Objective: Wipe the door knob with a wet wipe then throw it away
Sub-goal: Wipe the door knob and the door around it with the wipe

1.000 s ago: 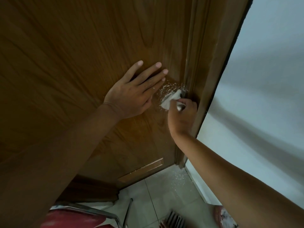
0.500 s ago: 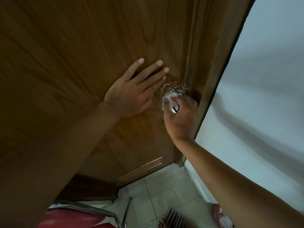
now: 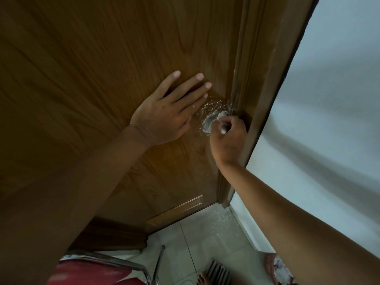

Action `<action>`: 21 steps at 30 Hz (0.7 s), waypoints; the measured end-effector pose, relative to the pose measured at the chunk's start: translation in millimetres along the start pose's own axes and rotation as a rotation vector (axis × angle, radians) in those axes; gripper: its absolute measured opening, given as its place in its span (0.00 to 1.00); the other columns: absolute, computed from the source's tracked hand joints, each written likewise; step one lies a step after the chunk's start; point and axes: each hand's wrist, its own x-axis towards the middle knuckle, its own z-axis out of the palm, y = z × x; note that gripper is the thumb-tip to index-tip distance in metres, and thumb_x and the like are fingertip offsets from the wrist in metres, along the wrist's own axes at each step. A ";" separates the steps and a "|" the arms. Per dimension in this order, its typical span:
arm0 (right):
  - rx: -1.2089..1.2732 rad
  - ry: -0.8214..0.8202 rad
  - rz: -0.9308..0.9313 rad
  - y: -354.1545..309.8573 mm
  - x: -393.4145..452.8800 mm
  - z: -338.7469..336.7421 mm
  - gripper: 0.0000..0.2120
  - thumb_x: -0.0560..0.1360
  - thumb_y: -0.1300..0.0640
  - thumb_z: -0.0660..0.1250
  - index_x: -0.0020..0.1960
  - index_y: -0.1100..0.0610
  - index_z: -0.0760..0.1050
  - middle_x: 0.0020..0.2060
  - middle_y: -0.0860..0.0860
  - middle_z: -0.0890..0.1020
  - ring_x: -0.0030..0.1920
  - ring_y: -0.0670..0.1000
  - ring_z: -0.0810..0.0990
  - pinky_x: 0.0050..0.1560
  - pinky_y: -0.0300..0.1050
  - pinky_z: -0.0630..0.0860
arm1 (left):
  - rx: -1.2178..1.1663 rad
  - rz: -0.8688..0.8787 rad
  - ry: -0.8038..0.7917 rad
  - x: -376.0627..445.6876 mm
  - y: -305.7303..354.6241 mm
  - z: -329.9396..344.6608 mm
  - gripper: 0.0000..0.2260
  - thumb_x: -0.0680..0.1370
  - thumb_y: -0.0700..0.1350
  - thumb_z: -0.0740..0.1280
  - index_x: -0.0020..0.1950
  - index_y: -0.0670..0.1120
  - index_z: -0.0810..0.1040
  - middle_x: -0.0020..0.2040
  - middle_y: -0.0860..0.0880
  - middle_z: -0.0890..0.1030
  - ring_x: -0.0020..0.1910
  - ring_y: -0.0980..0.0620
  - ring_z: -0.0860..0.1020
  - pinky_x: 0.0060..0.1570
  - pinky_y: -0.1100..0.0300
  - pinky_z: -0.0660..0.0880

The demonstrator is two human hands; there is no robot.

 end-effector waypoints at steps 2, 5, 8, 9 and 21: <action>-0.200 -0.076 -0.261 5.1 -6.3 -2.4 0.10 0.73 0.53 0.72 0.51 0.57 0.80 0.54 0.54 0.79 0.52 0.51 0.78 0.45 0.41 0.78 | 0.003 0.001 0.000 0.4 -0.2 -0.3 0.24 0.85 0.49 0.54 0.80 0.43 0.65 0.82 0.45 0.60 0.81 0.43 0.59 0.77 0.41 0.52; -0.297 -0.123 -0.452 13.1 -2.6 -3.5 0.09 0.72 0.54 0.74 0.48 0.57 0.80 0.53 0.54 0.79 0.55 0.53 0.77 0.48 0.42 0.77 | 0.000 0.002 -0.004 0.8 -0.2 -0.7 0.24 0.85 0.49 0.54 0.80 0.43 0.65 0.82 0.45 0.60 0.81 0.43 0.59 0.77 0.41 0.51; -0.002 -0.071 -0.085 4.4 0.1 -1.6 0.08 0.72 0.56 0.74 0.49 0.56 0.80 0.52 0.49 0.77 0.52 0.50 0.79 0.45 0.39 0.80 | -0.004 -0.001 -0.004 0.3 -0.4 -0.2 0.24 0.85 0.49 0.53 0.80 0.43 0.65 0.82 0.45 0.60 0.81 0.43 0.59 0.77 0.41 0.51; 0.090 -0.055 0.082 -1.0 -0.8 -0.5 0.07 0.73 0.57 0.74 0.49 0.55 0.79 0.51 0.48 0.78 0.52 0.50 0.80 0.44 0.39 0.81 | -0.005 -0.002 -0.004 0.4 -0.4 0.4 0.24 0.85 0.49 0.53 0.80 0.42 0.65 0.82 0.45 0.60 0.81 0.43 0.59 0.77 0.40 0.51; 0.109 -0.094 0.284 -16.8 -3.4 0.2 0.09 0.71 0.58 0.75 0.50 0.53 0.78 0.51 0.48 0.78 0.48 0.46 0.80 0.43 0.38 0.80 | -0.016 -0.004 0.012 0.6 0.4 1.1 0.23 0.85 0.49 0.54 0.79 0.43 0.66 0.82 0.45 0.61 0.81 0.43 0.60 0.77 0.40 0.53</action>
